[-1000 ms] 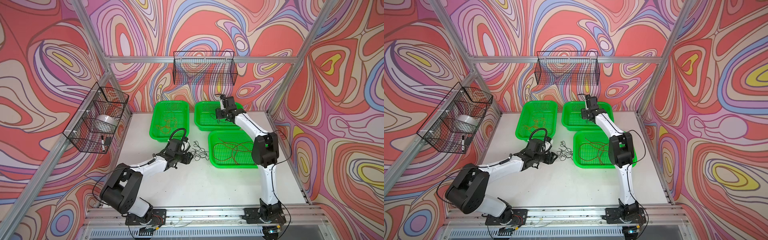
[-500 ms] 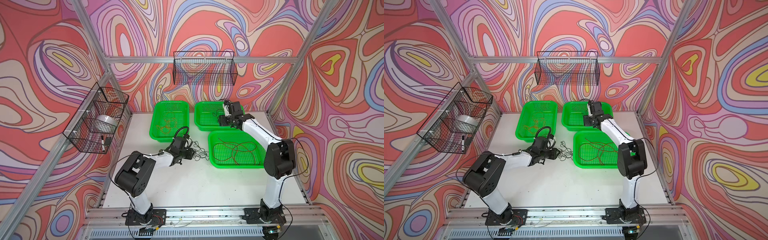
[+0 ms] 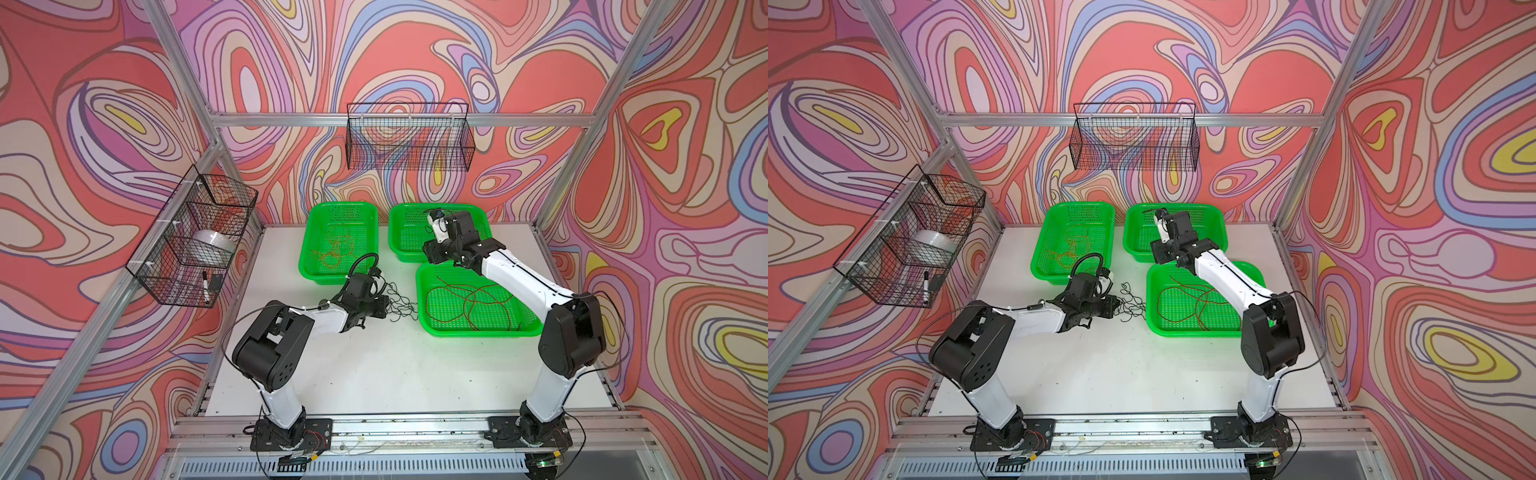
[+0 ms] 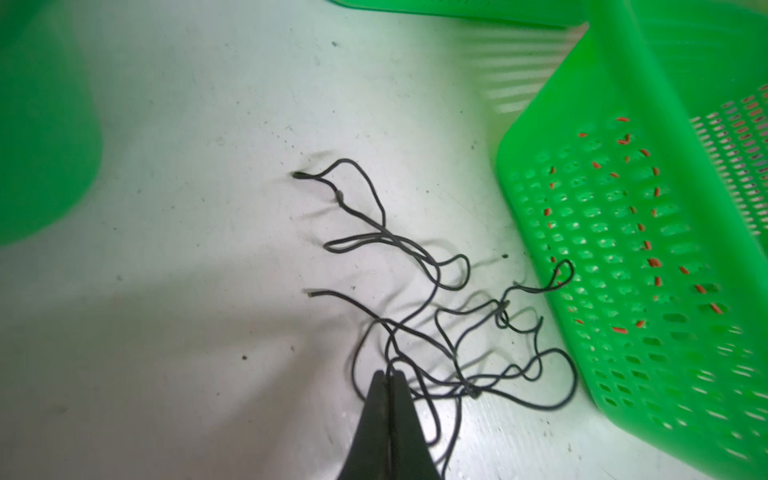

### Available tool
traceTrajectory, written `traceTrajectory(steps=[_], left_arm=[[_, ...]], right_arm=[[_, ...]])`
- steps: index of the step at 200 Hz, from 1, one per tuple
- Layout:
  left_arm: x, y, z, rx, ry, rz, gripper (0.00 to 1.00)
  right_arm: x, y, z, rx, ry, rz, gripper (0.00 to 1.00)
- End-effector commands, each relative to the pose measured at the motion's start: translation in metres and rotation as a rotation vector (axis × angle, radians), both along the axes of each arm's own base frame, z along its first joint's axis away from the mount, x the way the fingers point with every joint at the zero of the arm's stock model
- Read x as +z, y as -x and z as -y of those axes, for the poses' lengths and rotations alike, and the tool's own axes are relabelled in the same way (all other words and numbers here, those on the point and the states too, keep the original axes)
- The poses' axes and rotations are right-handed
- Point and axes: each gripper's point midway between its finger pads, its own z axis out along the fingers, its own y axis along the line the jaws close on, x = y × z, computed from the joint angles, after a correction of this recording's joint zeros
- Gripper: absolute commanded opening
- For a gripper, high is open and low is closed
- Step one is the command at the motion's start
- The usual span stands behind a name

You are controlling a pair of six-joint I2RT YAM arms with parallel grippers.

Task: Untangle the cables

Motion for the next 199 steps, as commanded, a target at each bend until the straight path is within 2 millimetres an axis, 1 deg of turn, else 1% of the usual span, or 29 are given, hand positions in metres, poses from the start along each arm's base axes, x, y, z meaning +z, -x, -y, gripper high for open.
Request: traceTrajectory(steps=[1,11,16,37,56,67,86,102,112,129,142,167,187,199], left_arm=[[0.053,0.012,0.004,-0.098,-0.03,0.142,0.0],[0.071,0.019,0.0,-0.117,-0.05,0.179,0.0],[0.08,0.022,-0.002,-0.128,-0.059,0.198,0.0],[0.118,0.034,-0.01,-0.16,-0.087,0.295,0.0],[0.15,0.041,-0.014,-0.191,-0.103,0.37,0.0],[0.166,0.044,-0.015,-0.205,-0.11,0.397,0.0],[0.187,0.047,-0.016,-0.22,-0.123,0.433,0.0],[0.199,0.048,-0.017,-0.227,-0.131,0.46,0.0],[0.203,0.049,-0.018,-0.23,-0.137,0.471,0.0],[0.209,0.049,-0.019,-0.235,-0.147,0.483,0.0],[0.213,0.049,-0.019,-0.237,-0.154,0.49,0.0],[0.217,0.05,-0.02,-0.24,-0.16,0.499,0.0],[0.218,0.052,-0.021,-0.242,-0.158,0.503,0.0],[0.219,0.052,-0.021,-0.242,-0.156,0.505,0.0]], right_arm=[[0.014,0.034,-0.043,0.25,-0.055,0.111,0.66],[0.015,0.047,-0.054,0.313,-0.096,0.138,0.67],[0.011,0.052,-0.058,0.329,-0.108,0.144,0.67],[0.006,0.058,-0.061,0.338,-0.152,0.198,0.67],[0.004,0.072,-0.075,0.416,-0.203,0.227,0.67],[0.006,0.081,-0.087,0.475,-0.236,0.232,0.67],[0.016,0.095,-0.104,0.542,-0.303,0.251,0.68],[0.025,0.102,-0.112,0.573,-0.362,0.261,0.68],[0.028,0.105,-0.116,0.584,-0.384,0.26,0.68],[0.034,0.109,-0.118,0.584,-0.406,0.266,0.68],[0.036,0.108,-0.114,0.563,-0.397,0.275,0.68],[0.032,0.089,-0.093,0.41,-0.308,0.315,0.68],[0.041,0.094,-0.088,0.408,-0.303,0.355,0.68],[0.043,0.096,-0.087,0.408,-0.31,0.358,0.68]])
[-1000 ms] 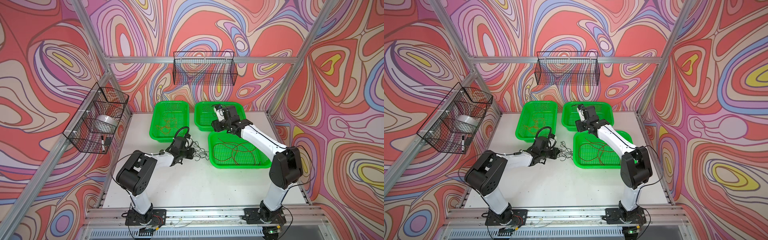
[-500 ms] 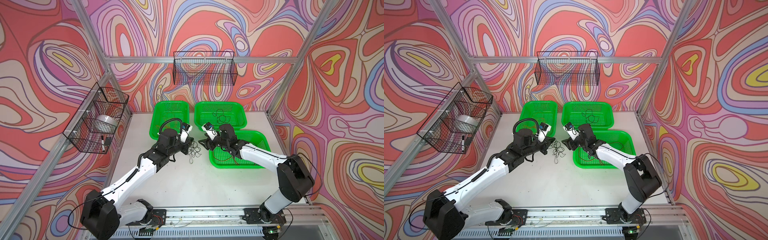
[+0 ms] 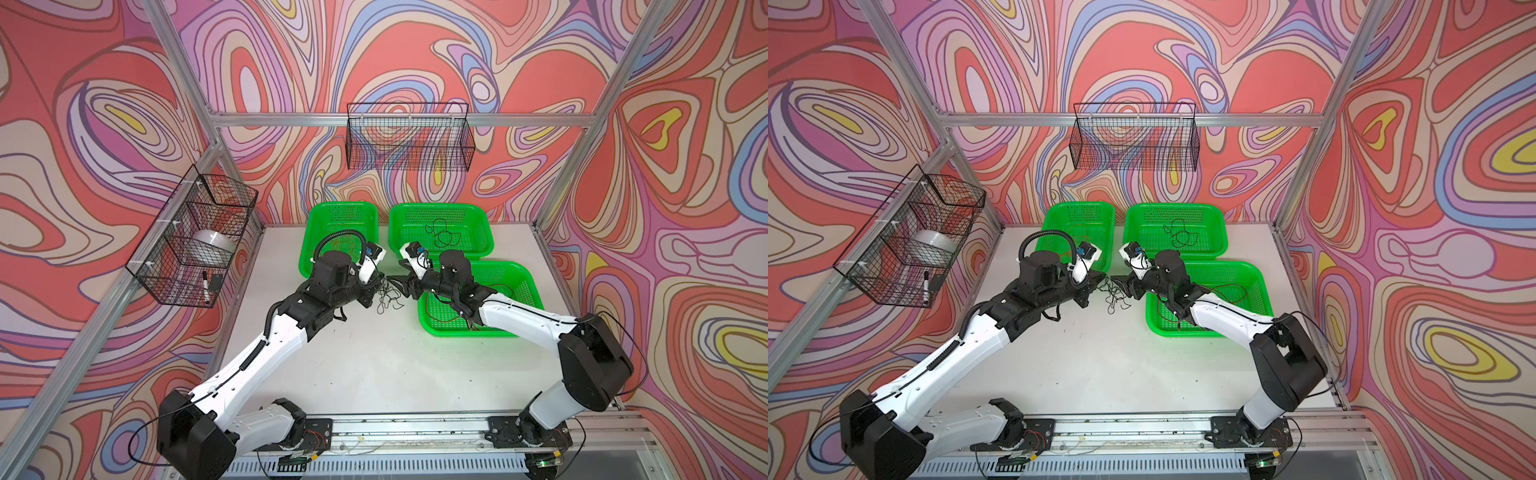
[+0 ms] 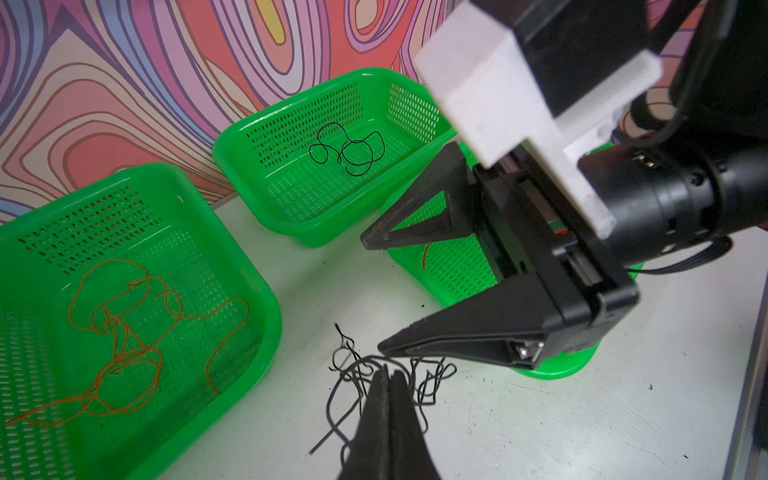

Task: Untangle the cables

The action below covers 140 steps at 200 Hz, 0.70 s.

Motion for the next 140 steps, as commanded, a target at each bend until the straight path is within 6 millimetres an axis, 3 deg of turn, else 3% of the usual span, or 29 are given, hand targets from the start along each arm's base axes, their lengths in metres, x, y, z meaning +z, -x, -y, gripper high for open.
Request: traceTrajectory(steps=[1,22,41,98,115,140], left_arm=[[0.017,0.005,-0.001,-0.013,-0.005,0.038,0.0],[0.019,0.005,0.0,-0.015,0.0,0.04,0.0],[0.022,0.006,0.002,-0.018,0.004,0.043,0.0],[0.027,0.011,0.009,-0.027,0.008,0.054,0.0],[0.029,0.014,0.012,-0.031,0.012,0.056,0.0],[0.033,0.02,0.019,-0.048,0.013,0.069,0.0]], right_arm=[[0.018,0.002,0.008,-0.044,-0.018,0.06,0.68],[0.02,0.003,0.008,-0.045,-0.011,0.062,0.68],[0.029,0.015,0.004,0.004,-0.041,0.095,0.68],[0.03,0.051,-0.018,0.15,-0.042,0.074,0.67],[0.032,0.052,-0.02,0.147,-0.071,0.061,0.67],[0.025,0.037,-0.022,0.055,-0.082,0.03,0.64]])
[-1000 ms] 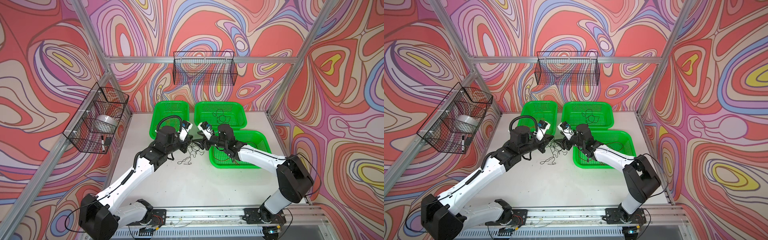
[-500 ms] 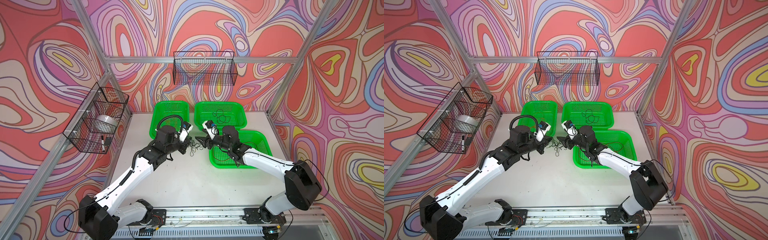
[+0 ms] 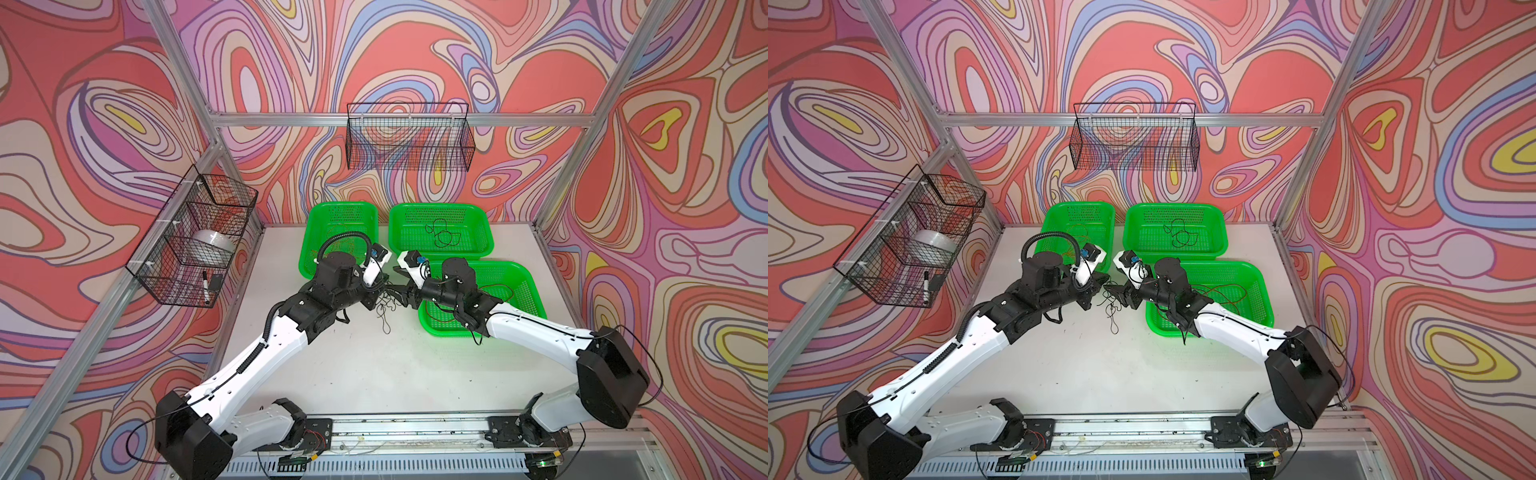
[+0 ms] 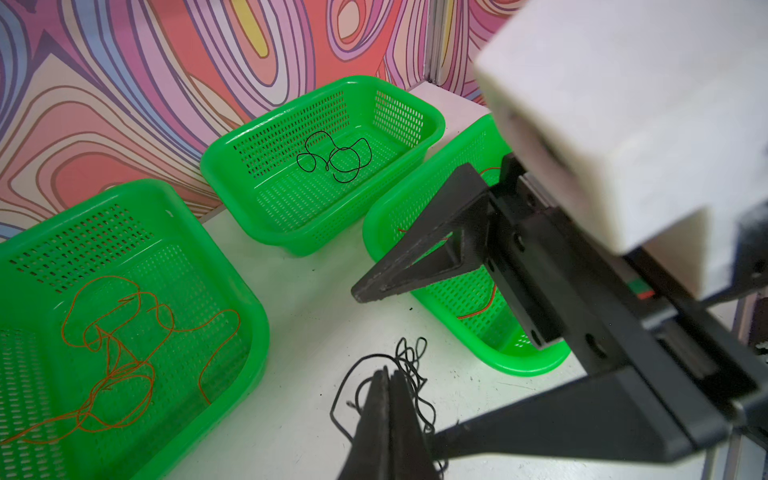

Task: Untangle the cables

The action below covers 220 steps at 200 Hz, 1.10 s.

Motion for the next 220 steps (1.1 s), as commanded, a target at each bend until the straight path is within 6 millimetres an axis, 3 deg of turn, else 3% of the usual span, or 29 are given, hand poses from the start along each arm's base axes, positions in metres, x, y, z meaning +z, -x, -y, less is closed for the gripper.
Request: traceTrajectory(steps=[1,24,67,116,156,160,183,220], left_arm=[[0.022,0.007,0.004,-0.008,0.016,0.047,0.0],[0.028,0.013,0.005,-0.008,0.018,0.043,0.0],[0.063,0.018,0.008,-0.02,0.039,0.017,0.0],[0.11,0.021,0.008,-0.04,0.07,0.106,0.0],[0.14,0.019,0.002,-0.035,0.029,0.187,0.0],[0.142,0.019,0.001,-0.034,0.023,0.193,0.0],[0.151,0.015,-0.003,-0.015,-0.012,0.23,0.0],[0.167,0.011,-0.012,0.009,-0.021,0.277,0.0]], right_arm=[[0.001,-0.009,-0.001,-0.073,-0.038,-0.028,0.64],[-0.009,-0.029,0.004,-0.188,-0.064,-0.102,0.56],[-0.031,-0.048,0.005,-0.291,-0.098,-0.204,0.35],[-0.085,-0.053,0.0,-0.317,-0.025,-0.337,0.24],[-0.111,-0.051,-0.005,-0.3,-0.005,-0.404,0.23],[-0.126,-0.051,-0.006,-0.303,0.018,-0.427,0.23],[-0.144,-0.049,-0.008,-0.302,0.041,-0.476,0.24],[-0.161,-0.048,-0.007,-0.316,0.063,-0.516,0.26]])
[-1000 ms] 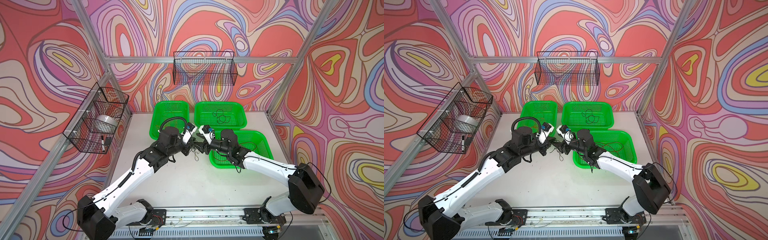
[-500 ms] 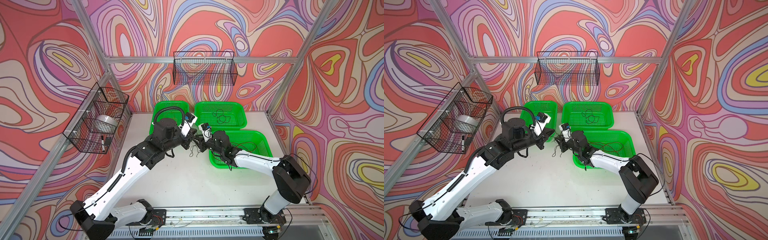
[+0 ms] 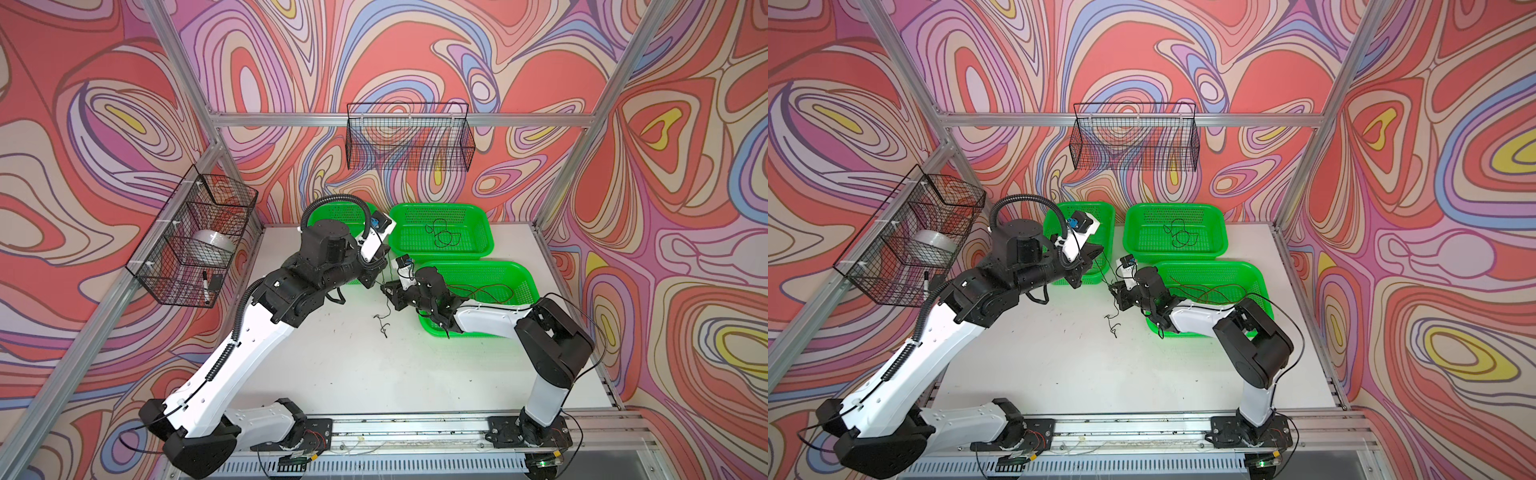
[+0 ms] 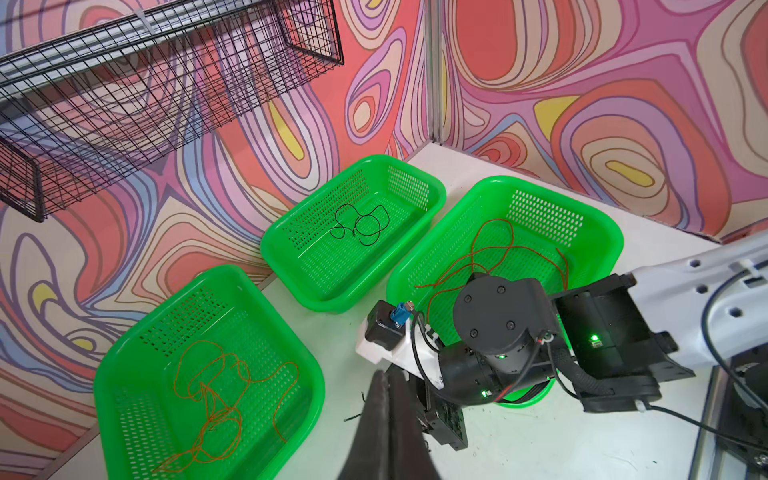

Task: Untangle the cables

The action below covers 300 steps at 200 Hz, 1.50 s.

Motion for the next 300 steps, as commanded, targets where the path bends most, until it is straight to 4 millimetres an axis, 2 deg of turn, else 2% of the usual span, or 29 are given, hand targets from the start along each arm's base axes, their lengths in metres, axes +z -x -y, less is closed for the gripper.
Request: traceTrajectory(steps=[1,16,33,78,108,110,116,162,194,225,260,300], left_arm=[[0.048,0.001,-0.009,0.009,0.037,0.134,0.0],[0.052,0.001,-0.011,0.008,0.046,0.142,0.0],[0.053,0.001,-0.014,0.009,0.046,0.145,0.0],[0.053,-0.001,-0.029,0.039,0.046,0.151,0.0],[0.056,0.0,-0.037,0.051,0.039,0.163,0.0],[0.056,0.001,-0.038,0.051,0.037,0.163,0.0],[0.055,0.0,-0.04,0.057,0.029,0.161,0.0],[0.033,-0.009,-0.053,0.105,-0.015,0.111,0.0],[0.028,-0.015,-0.067,0.145,-0.019,0.104,0.0],[0.01,-0.031,-0.09,0.216,-0.028,0.056,0.0],[-0.019,-0.045,-0.109,0.267,-0.035,-0.017,0.0],[-0.033,-0.054,-0.136,0.34,-0.016,-0.053,0.0]], right_arm=[[-0.039,0.005,0.007,-0.018,0.076,-0.099,0.26],[-0.04,0.006,0.007,-0.007,0.088,-0.091,0.31],[-0.032,0.008,0.008,0.002,0.084,-0.056,0.38],[-0.017,0.003,0.019,-0.048,0.103,-0.005,0.48],[-0.021,-0.002,0.031,-0.118,0.137,-0.009,0.55],[-0.011,-0.002,0.031,-0.122,0.122,0.003,0.56],[-0.003,-0.001,0.033,-0.126,0.106,0.018,0.57],[0.053,0.017,0.025,-0.027,-0.035,0.155,0.63],[0.051,0.022,0.027,-0.007,-0.002,0.155,0.64],[0.076,0.038,0.027,0.056,-0.071,0.22,0.67],[0.097,0.04,0.029,0.06,-0.084,0.272,0.67],[0.085,0.034,0.038,0.009,-0.023,0.248,0.67]])
